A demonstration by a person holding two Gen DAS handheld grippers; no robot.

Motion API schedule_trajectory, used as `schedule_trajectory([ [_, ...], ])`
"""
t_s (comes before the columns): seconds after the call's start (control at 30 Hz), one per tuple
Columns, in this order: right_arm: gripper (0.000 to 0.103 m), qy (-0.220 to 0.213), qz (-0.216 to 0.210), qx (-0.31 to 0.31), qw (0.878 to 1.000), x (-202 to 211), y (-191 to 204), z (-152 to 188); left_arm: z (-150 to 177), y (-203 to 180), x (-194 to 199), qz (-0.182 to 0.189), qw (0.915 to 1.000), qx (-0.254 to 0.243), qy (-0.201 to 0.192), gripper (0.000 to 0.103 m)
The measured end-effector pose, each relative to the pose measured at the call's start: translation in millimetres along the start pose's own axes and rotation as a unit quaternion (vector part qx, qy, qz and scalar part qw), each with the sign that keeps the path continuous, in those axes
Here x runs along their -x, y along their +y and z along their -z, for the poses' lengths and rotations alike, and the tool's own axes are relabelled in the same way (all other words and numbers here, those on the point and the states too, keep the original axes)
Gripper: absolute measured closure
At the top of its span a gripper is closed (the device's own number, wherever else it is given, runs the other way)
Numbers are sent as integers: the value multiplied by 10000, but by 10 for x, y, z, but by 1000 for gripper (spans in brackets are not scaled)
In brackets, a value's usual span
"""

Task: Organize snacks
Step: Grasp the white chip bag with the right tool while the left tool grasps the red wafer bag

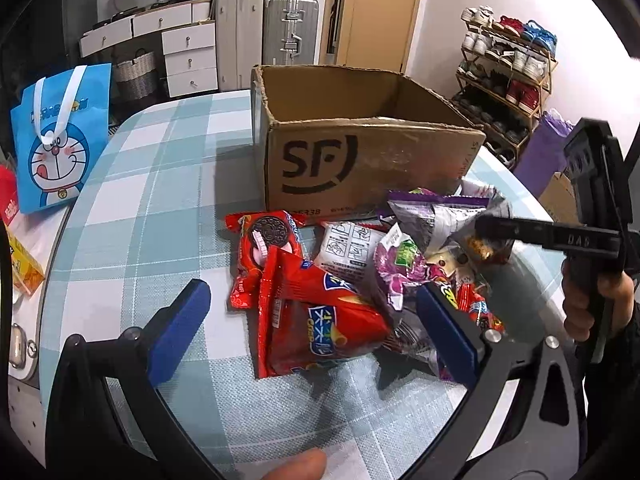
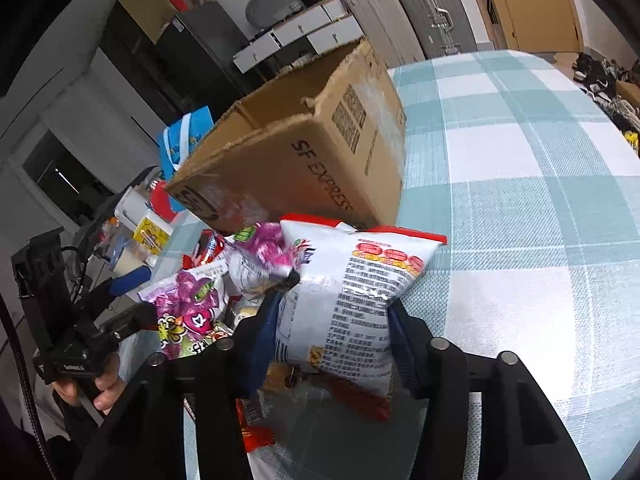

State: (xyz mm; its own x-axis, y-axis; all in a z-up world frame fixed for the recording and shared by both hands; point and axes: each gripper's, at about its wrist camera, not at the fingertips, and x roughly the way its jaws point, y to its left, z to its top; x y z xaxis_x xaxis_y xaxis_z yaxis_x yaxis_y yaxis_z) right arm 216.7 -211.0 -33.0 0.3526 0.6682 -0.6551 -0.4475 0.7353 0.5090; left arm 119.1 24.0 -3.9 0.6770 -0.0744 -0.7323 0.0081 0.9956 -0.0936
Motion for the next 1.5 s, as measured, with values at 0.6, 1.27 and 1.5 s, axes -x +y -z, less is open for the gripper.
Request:
schedule_trajectory([
  [0.6, 54, -825, 259, 244, 9960, 413, 36, -82, 41, 237, 138, 95, 9999, -49, 78, 1],
  [1.27, 54, -795, 188, 315, 9962, 410, 78, -80, 186, 245, -205, 208, 9971, -68, 733, 1],
  [1.5, 54, -776, 161, 323, 9963, 404, 83, -78, 211, 226, -317, 394, 9959, 89, 806, 26],
])
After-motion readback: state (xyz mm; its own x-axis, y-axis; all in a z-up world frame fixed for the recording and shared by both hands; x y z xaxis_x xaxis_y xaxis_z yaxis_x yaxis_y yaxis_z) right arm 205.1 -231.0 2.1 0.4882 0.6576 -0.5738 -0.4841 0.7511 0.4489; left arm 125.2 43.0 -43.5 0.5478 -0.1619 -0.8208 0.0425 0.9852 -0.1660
